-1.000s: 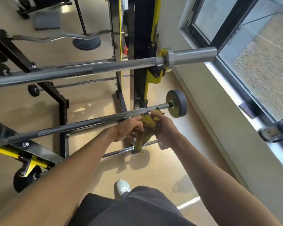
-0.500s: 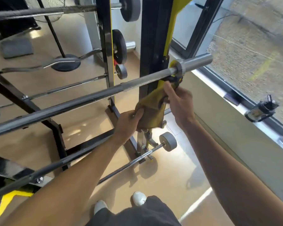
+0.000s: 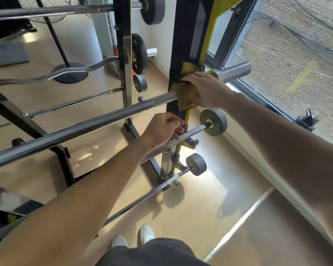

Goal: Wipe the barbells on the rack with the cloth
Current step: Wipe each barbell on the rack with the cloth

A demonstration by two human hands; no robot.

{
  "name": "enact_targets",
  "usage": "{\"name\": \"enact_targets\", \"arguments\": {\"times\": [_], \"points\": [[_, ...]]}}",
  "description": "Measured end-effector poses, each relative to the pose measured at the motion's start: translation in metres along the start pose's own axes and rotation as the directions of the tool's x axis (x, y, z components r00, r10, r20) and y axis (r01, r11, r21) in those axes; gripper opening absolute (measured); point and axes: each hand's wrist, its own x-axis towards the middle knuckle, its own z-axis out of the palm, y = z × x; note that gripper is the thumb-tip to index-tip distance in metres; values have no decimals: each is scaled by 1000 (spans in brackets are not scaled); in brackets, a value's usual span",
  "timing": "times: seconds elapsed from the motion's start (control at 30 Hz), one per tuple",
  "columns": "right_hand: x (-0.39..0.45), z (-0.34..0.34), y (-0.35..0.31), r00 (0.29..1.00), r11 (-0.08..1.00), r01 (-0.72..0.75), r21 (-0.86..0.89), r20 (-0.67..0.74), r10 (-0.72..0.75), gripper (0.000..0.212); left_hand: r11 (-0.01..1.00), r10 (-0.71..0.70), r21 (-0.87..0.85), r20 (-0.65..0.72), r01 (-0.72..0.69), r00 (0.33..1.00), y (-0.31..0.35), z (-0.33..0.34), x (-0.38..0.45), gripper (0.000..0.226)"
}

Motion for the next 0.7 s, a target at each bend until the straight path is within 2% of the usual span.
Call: {"name": "enact_targets", "arguments": {"times": [0.13,0.23,0.3,0.4,0.47,0.53,0.6,0.63,0.7], "points": [[19,4,5,998,993,28,-116,-61,-35,71,993,87,88,-36,-84,996,13,1,11,15],[26,15,-1,988,990,-10,-143,-155,-12,58,988,141,73,-56,-137,988,21,5,17,15],[28,19,-2,983,993,33,-116,-174,-53,52,985,161,64,-62,-158,985,21,9,17,15],[27,13,-1,970,978,205,46,-146,-197,45,983,162,94,-71,-155,984,18,17,18,15],[31,9,0,960,953,268,137,-116,-254,42,981,171,111,-86,-161,981,19,20,21,15],[37,6,-1,970,960,243,139,-23,-242,38,969,205,158,-98,-188,974,22,22,22,13],[44,9,-7,978,977,179,112,90,-189,21,937,271,260,-123,-232,955,24,22,22,14],[47,11,-11,976,984,157,85,137,-167,14,911,321,317,-152,-262,935,25,21,21,16],[52,13,-20,968,986,168,7,189,-166,15,834,461,449,-249,-320,852,27,14,21,17]]}}
